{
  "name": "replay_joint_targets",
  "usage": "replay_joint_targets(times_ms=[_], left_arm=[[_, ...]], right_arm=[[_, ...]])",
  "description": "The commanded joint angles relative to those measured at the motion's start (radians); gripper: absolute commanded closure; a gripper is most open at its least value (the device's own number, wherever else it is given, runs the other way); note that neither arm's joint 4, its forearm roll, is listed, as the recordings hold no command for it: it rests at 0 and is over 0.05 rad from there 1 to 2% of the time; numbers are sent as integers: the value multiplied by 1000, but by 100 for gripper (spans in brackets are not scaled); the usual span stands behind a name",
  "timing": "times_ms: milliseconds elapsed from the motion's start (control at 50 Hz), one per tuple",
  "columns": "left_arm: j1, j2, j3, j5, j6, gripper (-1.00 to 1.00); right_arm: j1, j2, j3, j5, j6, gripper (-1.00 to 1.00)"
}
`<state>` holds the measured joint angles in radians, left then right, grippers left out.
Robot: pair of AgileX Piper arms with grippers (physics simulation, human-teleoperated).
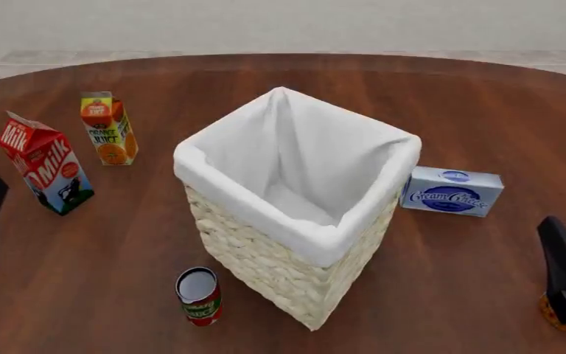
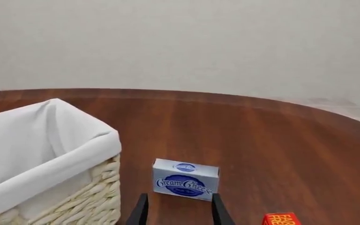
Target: Pick up the alphabet soup and the tomato sauce, and put them in the basket.
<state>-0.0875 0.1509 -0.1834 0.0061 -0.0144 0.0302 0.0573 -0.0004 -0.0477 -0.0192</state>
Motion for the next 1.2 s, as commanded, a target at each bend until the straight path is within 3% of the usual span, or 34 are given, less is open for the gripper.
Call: replay_joint_targets(times_ms=[20, 220, 260, 360, 540, 580, 860, 980, 1200], left_arm=[[-35, 41, -78, 46, 7, -100], [-116, 120, -199, 115, 40, -100], [-134, 163, -222, 126, -6, -100], [-228, 205, -289, 167, 33, -100], [-308, 267, -338, 211, 45, -100], [-331, 288, -346, 232, 78, -100], [-370, 411, -390, 286, 121, -100], [-382, 496, -434, 345, 182, -100], [-405, 559, -464, 392, 181, -100]], right_arm=[[12, 24, 0, -21, -7, -100], [15, 90, 0, -87, -10, -100], [16, 93, 0, -90, -9, -100], [20, 78, 0, -75, -8, -100], [18, 15, 0, -9, -8, -100], [18, 15, 0, -8, -13, -100], [18, 38, 0, -30, -16, -100], [17, 37, 0, -31, -15, -100], [15, 39, 0, -33, -15, -100]])
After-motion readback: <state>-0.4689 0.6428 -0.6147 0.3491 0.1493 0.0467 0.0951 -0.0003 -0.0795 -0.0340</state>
